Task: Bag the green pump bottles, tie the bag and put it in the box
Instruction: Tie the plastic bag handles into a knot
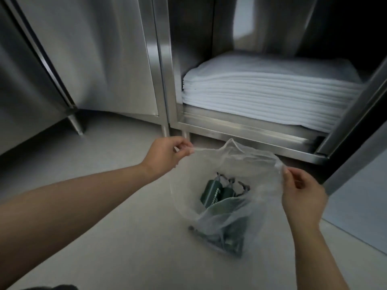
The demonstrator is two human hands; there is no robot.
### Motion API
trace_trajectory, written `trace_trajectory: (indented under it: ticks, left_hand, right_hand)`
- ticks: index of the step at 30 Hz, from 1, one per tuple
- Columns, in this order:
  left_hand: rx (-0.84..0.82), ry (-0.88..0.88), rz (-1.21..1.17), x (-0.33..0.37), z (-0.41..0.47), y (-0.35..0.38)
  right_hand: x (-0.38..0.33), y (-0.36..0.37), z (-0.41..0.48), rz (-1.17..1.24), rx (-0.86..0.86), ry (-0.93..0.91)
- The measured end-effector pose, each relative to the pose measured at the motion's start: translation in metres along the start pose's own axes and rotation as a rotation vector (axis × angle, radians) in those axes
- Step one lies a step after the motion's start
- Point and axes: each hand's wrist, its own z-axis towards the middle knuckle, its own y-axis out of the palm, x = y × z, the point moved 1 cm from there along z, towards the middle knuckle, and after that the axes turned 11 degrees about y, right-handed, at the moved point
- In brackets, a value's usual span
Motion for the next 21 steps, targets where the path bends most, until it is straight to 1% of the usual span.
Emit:
trace_trajectory:
  ticks: [2, 5, 7, 10, 13, 18, 21]
  left_hand:
    - [0.046, -0.031, -0.035, -0.010, -0.009, 0.006]
    - [0.112, -0.064, -0.113, -0.022, -0.020, 0.015]
    - [0.081, -0.078, -0.166, -0.026, -0.023, 0.024]
    - [0.020, -0.087, -0.209, -0.027, -0.027, 0.034]
    - [0.020, -0.088, -0.217, -0.032, -0.033, 0.037]
    - [0.069, -0.053, -0.205, -0.035, -0.035, 0.033]
    - [0.071, -0.012, -0.172, -0.029, -0.033, 0.031]
  right_hand:
    - [0.008, -0.001, -0.004, -0.054, 0.007, 0.003]
    - [0.013, 0.000, -0.013, -0.072, -0.020, -0.003]
    - [0.017, 0.004, -0.019, -0.060, -0.038, -0.008]
    - [0.027, 0.010, -0.029, -0.013, -0.050, 0.051]
    - [0.033, 0.012, -0.040, 0.010, -0.038, 0.079]
    - [0.022, 0.013, -0.046, 0.059, -0.015, 0.019]
    - [0.015, 0.017, -0.043, 0.065, -0.042, 0.016]
